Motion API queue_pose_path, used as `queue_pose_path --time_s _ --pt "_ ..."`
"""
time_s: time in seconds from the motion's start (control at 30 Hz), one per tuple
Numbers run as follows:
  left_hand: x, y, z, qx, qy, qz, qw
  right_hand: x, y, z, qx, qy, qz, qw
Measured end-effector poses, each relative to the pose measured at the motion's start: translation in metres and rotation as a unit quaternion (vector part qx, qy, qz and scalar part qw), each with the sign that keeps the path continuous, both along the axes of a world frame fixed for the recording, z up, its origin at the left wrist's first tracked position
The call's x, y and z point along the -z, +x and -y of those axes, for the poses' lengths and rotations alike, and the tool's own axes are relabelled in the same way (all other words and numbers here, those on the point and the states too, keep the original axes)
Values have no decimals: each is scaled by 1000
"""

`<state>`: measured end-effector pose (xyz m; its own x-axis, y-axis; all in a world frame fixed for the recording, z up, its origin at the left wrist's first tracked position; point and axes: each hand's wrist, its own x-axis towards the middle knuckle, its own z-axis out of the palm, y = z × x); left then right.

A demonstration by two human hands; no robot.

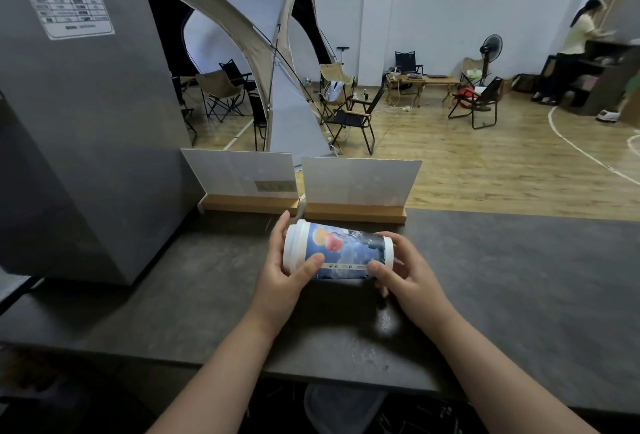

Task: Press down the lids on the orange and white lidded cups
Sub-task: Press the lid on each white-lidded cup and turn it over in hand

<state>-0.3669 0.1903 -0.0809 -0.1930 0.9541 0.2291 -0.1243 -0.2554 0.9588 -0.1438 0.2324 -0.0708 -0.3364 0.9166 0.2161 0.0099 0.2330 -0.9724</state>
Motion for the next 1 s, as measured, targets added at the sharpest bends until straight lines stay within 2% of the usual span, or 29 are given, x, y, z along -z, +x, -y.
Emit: queue_pose_path --time_s 0.23,0.4,0.57,0.73,0.9,1.0 --pt "0 -2 -4 -6 -27 9 1000 2 3 5 -14 24 -16 999" --pt "-1 -1 -1 16 -5 4 1000 -5 2 3 11 0 -28 1000" --pt "-3 -1 -4 11 -18 20 1000 1 7 6 -38 29 -11 999" --pt "1 -7 -3 31 -28 34 999 -1 3 -1 -17 -6 -18 1000" --pt "-1 1 -4 67 -27 -67 995 5 8 -6 -21 -19 -82 996" --pt "-1 3 -3 67 -28 -137 988 6 8 -6 -19 16 -71 997"
